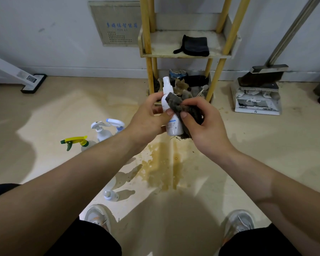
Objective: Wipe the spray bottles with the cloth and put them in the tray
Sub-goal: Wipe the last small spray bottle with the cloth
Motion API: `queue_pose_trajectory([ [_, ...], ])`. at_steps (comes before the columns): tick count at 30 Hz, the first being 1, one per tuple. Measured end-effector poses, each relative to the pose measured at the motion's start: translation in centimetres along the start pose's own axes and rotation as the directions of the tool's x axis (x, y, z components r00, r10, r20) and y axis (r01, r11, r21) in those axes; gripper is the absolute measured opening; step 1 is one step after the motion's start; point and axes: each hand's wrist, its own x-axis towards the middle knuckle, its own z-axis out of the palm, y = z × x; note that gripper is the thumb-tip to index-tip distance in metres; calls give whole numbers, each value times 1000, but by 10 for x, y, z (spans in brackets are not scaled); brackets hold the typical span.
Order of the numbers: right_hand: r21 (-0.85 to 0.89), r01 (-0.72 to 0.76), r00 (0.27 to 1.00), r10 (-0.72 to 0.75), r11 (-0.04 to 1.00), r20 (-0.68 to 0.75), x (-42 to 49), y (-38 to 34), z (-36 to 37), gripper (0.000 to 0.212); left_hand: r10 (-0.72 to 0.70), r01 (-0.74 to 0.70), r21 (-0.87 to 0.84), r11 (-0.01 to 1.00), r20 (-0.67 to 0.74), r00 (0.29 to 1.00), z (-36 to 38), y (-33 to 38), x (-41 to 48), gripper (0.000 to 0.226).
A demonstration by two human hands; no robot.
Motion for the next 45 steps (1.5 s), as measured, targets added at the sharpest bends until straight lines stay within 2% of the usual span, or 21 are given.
queue_pose_trajectory([
  [3,-3,21,999,-22,1000,-50,-3,-3,-1,18,10,-18,114,993,74,997,1,-2,-1,45],
  [6,-46,39,995,-42,998,-87,1,-6,-2,23,40,-58,218,974,88,995,5,-2,-1,46],
  [8,-38,-7,996,4,999,-88,6,-4,-4,20,60,-78,261,962,76,995,4,0,0,49],
  [12,155,-160,982,173,975,-79,9,-1,-3,19,115,-120,269,956,33,993,1,4,1,41],
  [15,198,-212,975,222,957,-29,4,-1,3,20,90,-77,198,977,-61,994,1,1,2,44],
  [19,309,-294,956,285,905,73,-2,-4,11,33,4,7,67,998,-153,988,0,-1,1,46],
  [22,251,-287,958,276,924,79,0,-2,9,36,-79,81,5,997,-150,986,1,3,0,25],
  [25,220,-303,953,298,927,58,2,3,8,37,-209,202,-59,978,-149,967,-2,9,2,19],
  [28,262,-331,943,326,907,63,4,4,5,37,-256,252,-74,965,-57,965,-7,16,3,16],
  [33,181,-189,975,163,965,151,5,2,2,37,-227,225,-126,966,-2,974,-7,21,-1,21],
  [36,8,-42,987,40,999,156,2,3,2,38,-249,230,-191,954,-81,965,-7,20,-1,22],
  [39,-138,64,983,-39,988,178,-4,6,5,38,-299,253,-251,934,-165,940,-7,16,0,21],
  [42,12,-59,988,57,998,141,-3,6,5,36,-319,279,-258,925,-126,939,-9,17,0,20],
  [45,182,-186,981,174,965,82,3,3,0,35,-317,297,-255,920,-40,948,-12,21,2,25],
])
